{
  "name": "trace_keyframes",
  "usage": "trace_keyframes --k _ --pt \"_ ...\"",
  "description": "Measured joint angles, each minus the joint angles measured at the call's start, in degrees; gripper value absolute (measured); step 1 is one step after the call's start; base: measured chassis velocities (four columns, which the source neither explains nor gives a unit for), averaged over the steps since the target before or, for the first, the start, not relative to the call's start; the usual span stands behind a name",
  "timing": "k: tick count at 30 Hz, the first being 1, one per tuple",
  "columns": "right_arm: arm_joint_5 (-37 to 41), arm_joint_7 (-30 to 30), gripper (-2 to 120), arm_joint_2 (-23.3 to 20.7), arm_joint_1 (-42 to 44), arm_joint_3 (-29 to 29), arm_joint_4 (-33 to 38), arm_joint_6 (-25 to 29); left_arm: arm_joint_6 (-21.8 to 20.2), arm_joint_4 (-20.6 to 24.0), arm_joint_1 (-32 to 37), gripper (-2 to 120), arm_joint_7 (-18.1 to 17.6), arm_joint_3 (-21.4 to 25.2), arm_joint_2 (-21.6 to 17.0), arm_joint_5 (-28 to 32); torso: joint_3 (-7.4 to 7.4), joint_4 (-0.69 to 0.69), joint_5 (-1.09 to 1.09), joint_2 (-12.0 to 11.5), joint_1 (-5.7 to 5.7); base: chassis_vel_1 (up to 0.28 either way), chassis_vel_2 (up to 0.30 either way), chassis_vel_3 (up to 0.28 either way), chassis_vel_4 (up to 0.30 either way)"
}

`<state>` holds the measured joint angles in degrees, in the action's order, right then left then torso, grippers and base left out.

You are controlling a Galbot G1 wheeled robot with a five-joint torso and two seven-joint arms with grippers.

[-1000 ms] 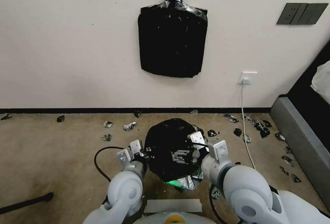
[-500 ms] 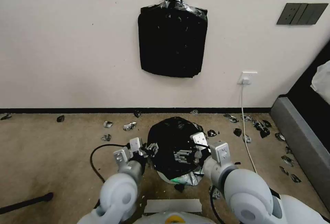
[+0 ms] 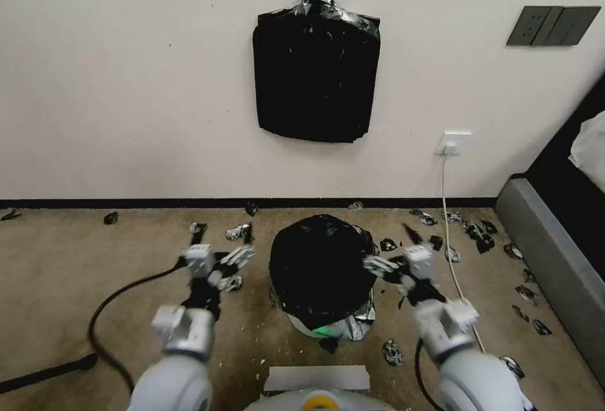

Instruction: Place a trash bag onto the trash bin.

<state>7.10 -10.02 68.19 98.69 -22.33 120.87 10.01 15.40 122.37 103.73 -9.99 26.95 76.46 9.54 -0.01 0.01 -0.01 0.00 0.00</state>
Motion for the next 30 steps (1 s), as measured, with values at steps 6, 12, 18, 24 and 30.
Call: trace_keyframes --k 6,12,18,24,30 --pt "-4.2 1.1 100 5.9 3.9 -4.1 -1.9 6.0 8.8 -2.1 7.0 100 2.1 3.6 2.8 -3.1 0.0 0.0 0.01 0.0 0.0 0.0 0.0 0.0 0.0" --pt "-6.2 1.1 100 10.1 8.3 -6.0 -2.6 11.1 12.1 -3.2 8.3 100 3.1 4.1 3.4 -4.5 0.0 -0.03 -0.01 0.0 0.0 0.0 0.0 0.0 0.0" --pt "-6.4 0.8 100 10.7 8.8 -6.2 -2.6 11.9 12.1 -3.3 8.1 100 3.1 3.8 3.3 -4.5 0.0 -0.01 0.0 0.0 0.0 0.0 0.0 0.0 0.0" --pt "-6.2 0.6 100 10.5 8.6 -6.0 -2.6 11.6 11.8 -3.3 8.0 100 3.0 3.6 3.2 -4.3 0.01 -0.01 0.0 0.0 0.0 0.0 0.0 0.0 0.0" --pt "-6.0 0.6 100 10.4 8.5 -5.9 -2.5 11.4 11.7 -3.3 7.9 100 3.0 3.6 3.2 -4.2 0.01 -0.01 0.01 0.0 0.0 0.0 0.0 0.0 0.0"
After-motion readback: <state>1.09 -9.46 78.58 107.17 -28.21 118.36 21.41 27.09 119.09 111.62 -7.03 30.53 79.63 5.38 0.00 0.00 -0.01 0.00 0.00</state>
